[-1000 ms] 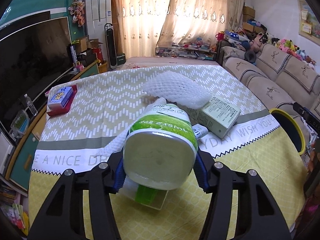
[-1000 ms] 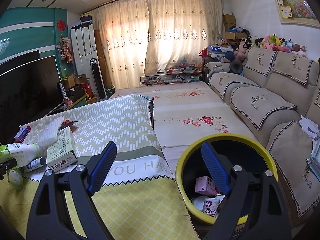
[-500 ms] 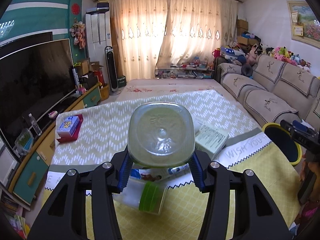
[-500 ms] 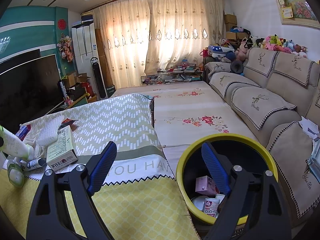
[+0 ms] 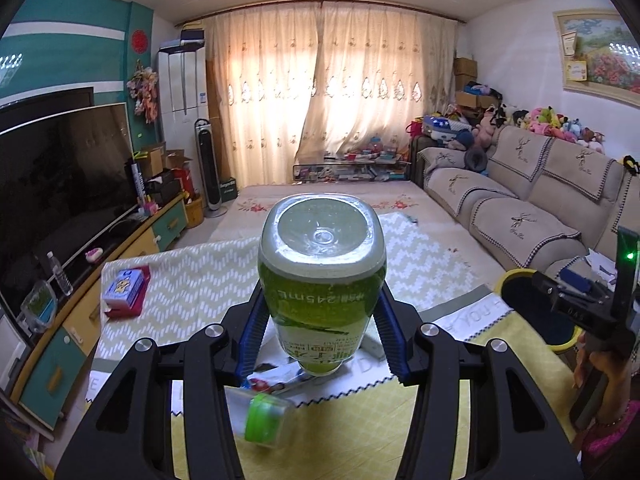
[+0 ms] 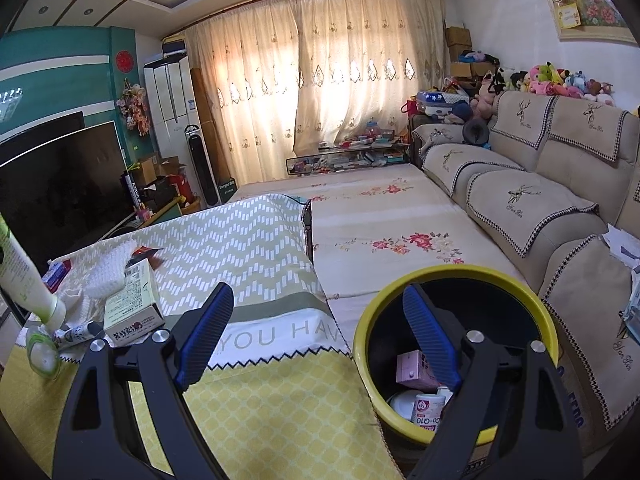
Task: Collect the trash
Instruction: 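Carry the juice bottle with the left tool into the bin and release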
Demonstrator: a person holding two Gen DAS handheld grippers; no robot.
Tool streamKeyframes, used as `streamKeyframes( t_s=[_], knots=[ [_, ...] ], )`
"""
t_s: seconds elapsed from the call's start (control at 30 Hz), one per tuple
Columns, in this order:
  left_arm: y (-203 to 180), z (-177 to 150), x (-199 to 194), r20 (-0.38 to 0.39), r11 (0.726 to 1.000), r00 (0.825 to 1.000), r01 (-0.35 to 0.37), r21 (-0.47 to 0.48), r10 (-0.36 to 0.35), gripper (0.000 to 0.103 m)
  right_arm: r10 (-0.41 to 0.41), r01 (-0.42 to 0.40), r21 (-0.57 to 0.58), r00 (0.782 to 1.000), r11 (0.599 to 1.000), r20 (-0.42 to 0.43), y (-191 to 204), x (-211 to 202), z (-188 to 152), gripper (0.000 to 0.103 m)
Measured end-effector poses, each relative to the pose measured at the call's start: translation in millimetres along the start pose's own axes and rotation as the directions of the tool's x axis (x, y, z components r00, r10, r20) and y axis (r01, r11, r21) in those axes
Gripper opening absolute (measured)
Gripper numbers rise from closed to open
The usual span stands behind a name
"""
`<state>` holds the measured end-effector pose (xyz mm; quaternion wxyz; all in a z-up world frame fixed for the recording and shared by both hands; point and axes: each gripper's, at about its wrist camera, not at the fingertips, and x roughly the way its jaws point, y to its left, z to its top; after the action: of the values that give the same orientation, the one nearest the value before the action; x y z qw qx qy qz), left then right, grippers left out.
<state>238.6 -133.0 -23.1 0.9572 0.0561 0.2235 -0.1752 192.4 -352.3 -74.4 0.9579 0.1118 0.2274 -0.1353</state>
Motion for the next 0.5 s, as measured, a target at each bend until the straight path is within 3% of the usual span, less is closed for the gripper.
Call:
streamKeyframes(
  t_s=[0.3,0.5],
  knots=[
    [-49,22,-2,0.006,0.992,0.993,0.118,0.049,-0.119,0.051,-0.091,0.091,0.006,0.992,0.996,0.083,-47,-49,13,0.086],
    [-118,30,18,-0.036,0.958,0.964,0.266,0.106,-0.264,0.051,-0.214,0.212,0.038,0.974,0.977,0.079,-98,-76,4,0.086]
  ],
)
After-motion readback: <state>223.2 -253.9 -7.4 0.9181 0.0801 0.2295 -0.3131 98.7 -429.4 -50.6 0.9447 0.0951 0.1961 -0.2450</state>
